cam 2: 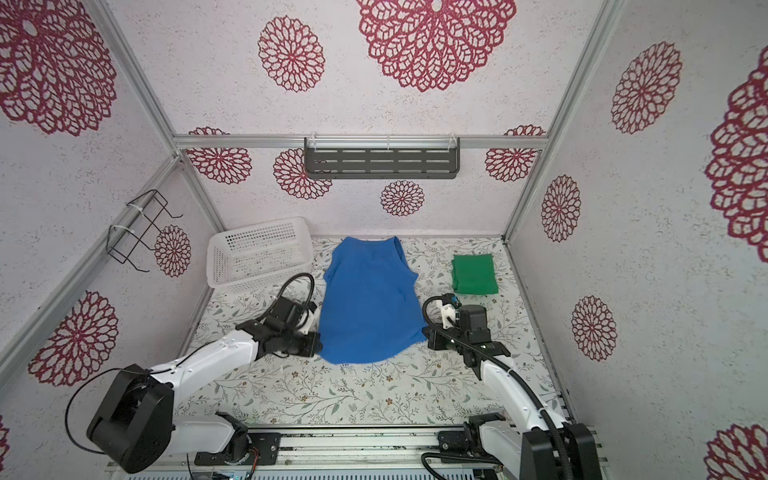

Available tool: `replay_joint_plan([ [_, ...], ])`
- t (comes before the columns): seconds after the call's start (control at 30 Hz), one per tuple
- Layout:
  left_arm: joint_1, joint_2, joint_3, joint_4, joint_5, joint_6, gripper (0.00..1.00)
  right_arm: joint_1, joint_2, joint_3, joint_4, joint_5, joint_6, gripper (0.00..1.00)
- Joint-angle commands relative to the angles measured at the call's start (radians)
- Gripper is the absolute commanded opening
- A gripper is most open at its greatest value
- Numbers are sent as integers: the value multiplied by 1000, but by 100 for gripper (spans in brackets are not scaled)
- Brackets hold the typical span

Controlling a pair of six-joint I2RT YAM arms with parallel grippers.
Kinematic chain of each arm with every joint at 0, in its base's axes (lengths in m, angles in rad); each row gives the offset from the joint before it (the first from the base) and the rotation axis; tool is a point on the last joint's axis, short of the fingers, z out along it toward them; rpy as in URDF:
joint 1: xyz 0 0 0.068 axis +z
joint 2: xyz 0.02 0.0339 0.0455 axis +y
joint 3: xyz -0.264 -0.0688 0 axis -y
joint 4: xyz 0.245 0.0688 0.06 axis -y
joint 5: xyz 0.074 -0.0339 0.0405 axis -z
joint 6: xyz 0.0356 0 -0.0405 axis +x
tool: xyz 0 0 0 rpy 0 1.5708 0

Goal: Fold and stack the tank tops
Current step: 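Swing the hanging tank top down and lay it flat toward the robot with both grippers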

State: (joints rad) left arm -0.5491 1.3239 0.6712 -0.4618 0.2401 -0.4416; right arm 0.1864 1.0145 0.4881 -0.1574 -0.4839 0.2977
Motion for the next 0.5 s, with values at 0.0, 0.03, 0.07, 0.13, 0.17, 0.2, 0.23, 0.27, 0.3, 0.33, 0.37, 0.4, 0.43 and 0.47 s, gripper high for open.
replay_joint_plan([
  [0.0, -103, -58, -50, 90, -48, -201, 0, 5, -72, -1, -185, 18, 159, 0],
  [0.03, -138, -51, -65, 69, -54, -243, 0, 4, -83, -10, -248, 25, 185, 0],
  [0.07, -166, -46, -75, 45, -59, -281, 0, 6, -99, -23, -297, 28, 212, 0],
  [0.13, -211, -43, -86, -10, -79, -349, 0, 14, -139, -39, -360, 43, 264, 0],
  [0.17, -227, -48, -93, -35, -84, -382, 0, 26, -163, -44, -367, 48, 297, 0],
  [0.2, -236, -57, -101, -56, -85, -409, 0, 30, -171, -41, -387, 62, 320, 0],
  [0.23, -245, -73, -105, -77, -88, -435, 0, 32, -175, -28, -431, 91, 327, 4],
  [0.27, -255, -96, -106, -103, -96, -453, 0, 31, -178, -13, -471, 125, 322, 12],
  [0.3, -260, -121, -99, -134, -105, -458, 10, 30, -185, -11, -473, 134, 329, 18],
  [0.33, -261, -155, -83, -170, -121, -457, 29, 32, -193, -4, -462, 146, 338, 26],
  [0.37, -261, -189, -54, -206, -140, -449, 44, 32, -198, 20, -470, 190, 336, 32],
  [0.4, -261, -216, -32, -246, -162, -436, 53, 32, -197, 47, -479, 224, 318, 36],
  [0.43, -259, -240, -3, -276, -201, -431, 59, 33, -191, 80, -489, 261, 291, 39],
  [0.47, -254, -264, 27, -301, -218, -430, 62, 35, -178, 122, -505, 294, 269, 39],
])
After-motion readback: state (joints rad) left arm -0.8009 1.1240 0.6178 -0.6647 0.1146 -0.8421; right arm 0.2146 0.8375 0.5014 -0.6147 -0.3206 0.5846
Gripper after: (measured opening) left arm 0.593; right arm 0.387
